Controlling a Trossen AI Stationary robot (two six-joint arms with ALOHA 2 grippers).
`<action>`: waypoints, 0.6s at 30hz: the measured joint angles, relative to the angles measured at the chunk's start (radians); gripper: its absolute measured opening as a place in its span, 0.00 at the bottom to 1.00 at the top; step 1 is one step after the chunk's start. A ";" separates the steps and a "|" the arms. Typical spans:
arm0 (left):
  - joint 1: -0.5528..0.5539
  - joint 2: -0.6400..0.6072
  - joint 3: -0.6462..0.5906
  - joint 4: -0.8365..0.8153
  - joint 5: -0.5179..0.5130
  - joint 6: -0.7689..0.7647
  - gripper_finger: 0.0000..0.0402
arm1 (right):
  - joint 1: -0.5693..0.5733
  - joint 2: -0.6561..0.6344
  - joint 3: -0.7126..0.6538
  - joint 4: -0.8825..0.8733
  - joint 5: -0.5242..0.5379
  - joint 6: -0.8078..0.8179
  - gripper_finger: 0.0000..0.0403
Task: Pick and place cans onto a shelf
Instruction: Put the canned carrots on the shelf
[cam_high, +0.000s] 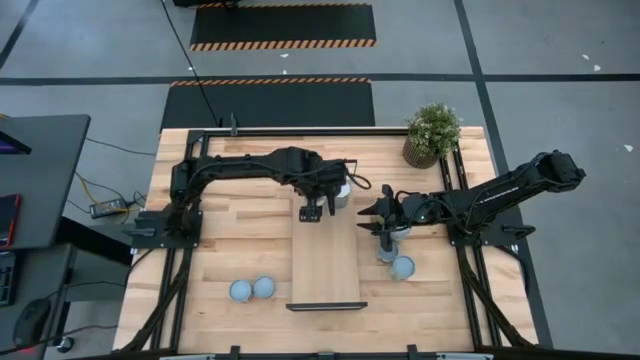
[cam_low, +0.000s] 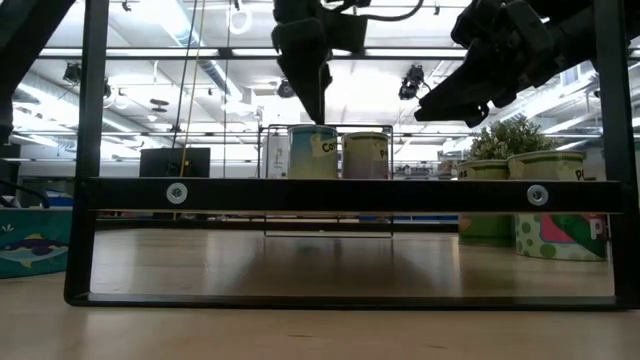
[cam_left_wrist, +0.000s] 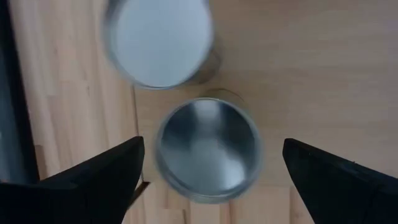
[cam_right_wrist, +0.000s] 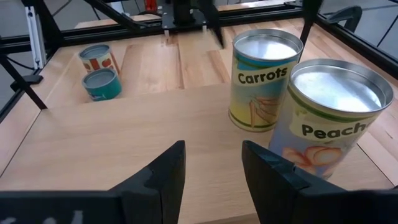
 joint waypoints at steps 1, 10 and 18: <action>0.008 0.000 -0.003 -0.010 0.004 0.000 0.97 | 0.000 0.000 0.000 0.001 0.000 0.000 0.41; 0.026 0.002 -0.005 -0.010 0.053 0.005 0.97 | 0.000 0.000 0.000 0.002 0.000 0.000 0.41; 0.039 0.006 -0.018 -0.004 0.060 0.000 0.97 | 0.001 0.000 0.000 0.007 -0.001 0.001 0.41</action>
